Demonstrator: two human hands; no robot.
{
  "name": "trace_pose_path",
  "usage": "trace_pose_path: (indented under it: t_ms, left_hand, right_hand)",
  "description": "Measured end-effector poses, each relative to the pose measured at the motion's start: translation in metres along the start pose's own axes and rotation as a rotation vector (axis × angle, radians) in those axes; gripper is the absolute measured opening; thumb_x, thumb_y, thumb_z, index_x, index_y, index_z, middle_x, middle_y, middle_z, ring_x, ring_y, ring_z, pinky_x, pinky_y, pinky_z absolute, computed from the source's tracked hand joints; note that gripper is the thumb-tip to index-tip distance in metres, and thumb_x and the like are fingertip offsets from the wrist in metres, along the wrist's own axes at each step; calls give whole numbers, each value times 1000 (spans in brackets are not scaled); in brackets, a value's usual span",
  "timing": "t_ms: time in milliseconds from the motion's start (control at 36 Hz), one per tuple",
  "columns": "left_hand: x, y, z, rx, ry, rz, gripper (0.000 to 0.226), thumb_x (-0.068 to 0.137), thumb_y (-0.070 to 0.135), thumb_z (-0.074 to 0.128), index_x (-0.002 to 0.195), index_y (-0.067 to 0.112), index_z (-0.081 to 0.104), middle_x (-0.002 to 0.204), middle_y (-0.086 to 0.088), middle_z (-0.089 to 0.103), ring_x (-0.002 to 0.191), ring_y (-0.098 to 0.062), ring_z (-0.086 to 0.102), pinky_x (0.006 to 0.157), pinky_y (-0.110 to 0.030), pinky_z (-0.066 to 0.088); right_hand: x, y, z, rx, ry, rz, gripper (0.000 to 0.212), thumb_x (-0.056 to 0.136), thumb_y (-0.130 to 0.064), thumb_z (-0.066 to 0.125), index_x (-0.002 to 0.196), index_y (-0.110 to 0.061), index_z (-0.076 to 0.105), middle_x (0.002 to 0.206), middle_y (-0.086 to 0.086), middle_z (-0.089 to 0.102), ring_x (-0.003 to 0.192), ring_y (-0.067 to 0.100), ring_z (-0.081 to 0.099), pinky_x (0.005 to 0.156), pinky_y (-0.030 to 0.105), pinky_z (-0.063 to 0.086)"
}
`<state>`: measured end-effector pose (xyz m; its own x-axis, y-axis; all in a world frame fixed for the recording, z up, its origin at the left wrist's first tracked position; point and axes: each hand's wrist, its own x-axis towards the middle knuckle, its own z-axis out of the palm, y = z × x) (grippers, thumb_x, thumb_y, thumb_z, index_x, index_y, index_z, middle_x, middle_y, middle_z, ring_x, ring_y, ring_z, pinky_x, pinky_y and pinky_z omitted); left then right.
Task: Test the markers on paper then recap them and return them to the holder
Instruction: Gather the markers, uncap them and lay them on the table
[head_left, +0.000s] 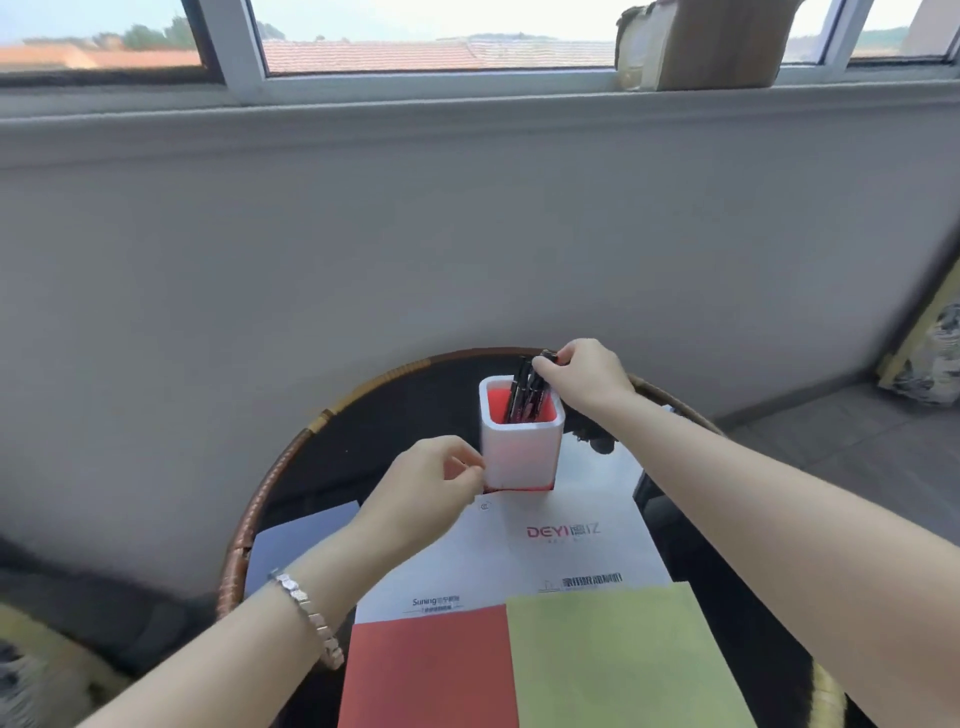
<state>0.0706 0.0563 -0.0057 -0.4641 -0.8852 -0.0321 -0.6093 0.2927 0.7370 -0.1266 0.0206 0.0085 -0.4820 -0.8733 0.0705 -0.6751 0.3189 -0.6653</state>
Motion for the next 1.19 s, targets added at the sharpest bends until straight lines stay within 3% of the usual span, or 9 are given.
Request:
trace_pose_path:
  t_ms: [250, 417, 528, 611, 722, 833, 944, 1028, 1194]
  left_hand:
    - [-1, 2, 2, -64, 114, 72, 18, 91, 16, 48, 101, 24, 60, 91, 7, 67, 87, -8, 62, 76, -28, 52]
    - [0, 26, 13, -180, 400, 307, 24, 90, 16, 55, 111, 28, 55, 102, 19, 55, 100, 1, 51, 79, -2, 38]
    - [-1, 45, 27, -172, 294, 374, 33, 94, 27, 49, 127, 21, 46, 109, 12, 51, 102, -4, 48, 89, -18, 40]
    - [-6, 53, 37, -68, 286, 406, 24, 98, 28, 40, 116, 19, 51, 79, 12, 52, 71, -8, 50, 63, -22, 41]
    - [-11, 58, 48, 66, 261, 496, 18, 98, 23, 38, 96, 13, 54, 73, 6, 51, 62, -12, 46, 59, -21, 37]
    - [-12, 64, 52, 100, 191, 512, 18, 98, 16, 36, 89, 15, 51, 78, 3, 52, 62, -10, 45, 57, -18, 37]
    - [-17, 62, 58, 176, 193, 555, 39, 93, 34, 24, 95, 9, 54, 76, -4, 61, 63, -21, 54, 59, -39, 46]
    - [-21, 61, 59, 79, 95, 527, 41, 94, 40, 26, 103, 10, 53, 75, -8, 62, 56, -21, 50, 57, -45, 44]
    - [-17, 60, 55, -295, -263, 341, 23, 90, 48, 39, 90, 34, 57, 84, -19, 59, 55, -18, 34, 51, -34, 31]
  right_hand:
    - [-12, 1, -18, 142, 66, -118, 34, 89, -27, 53, 71, -2, 66, 62, 7, 59, 59, 21, 50, 63, 28, 39]
    - [-57, -19, -60, 471, 287, -397, 24, 94, -28, 48, 77, -17, 61, 54, -9, 51, 47, 7, 44, 53, 24, 40]
    - [-87, -22, -69, 764, 196, -307, 26, 95, -26, 46, 74, -15, 57, 39, -10, 44, 36, 6, 38, 40, 15, 34]
    - [-98, -14, -69, 899, 134, -193, 25, 94, -28, 48, 74, -15, 57, 39, -9, 43, 36, 8, 40, 40, 17, 37]
    - [-111, 2, -64, 828, -52, -138, 20, 92, -24, 53, 75, -14, 57, 44, -9, 50, 40, 8, 48, 46, 20, 43]
    - [-123, 16, -55, 665, -44, -192, 19, 93, -21, 51, 76, -13, 57, 49, -5, 54, 46, 10, 51, 47, 19, 43]
    - [-130, 20, -54, 817, -103, -171, 22, 94, -13, 46, 73, -11, 52, 42, -10, 45, 42, 4, 39, 45, 12, 35]
    - [-135, 24, -53, 884, -164, -174, 22, 95, -10, 43, 73, -11, 49, 45, -14, 40, 40, 2, 32, 42, 9, 31]
    - [-137, 36, -55, 882, -259, -203, 20, 94, -14, 43, 76, -11, 50, 50, -13, 46, 45, 4, 39, 46, 12, 35]
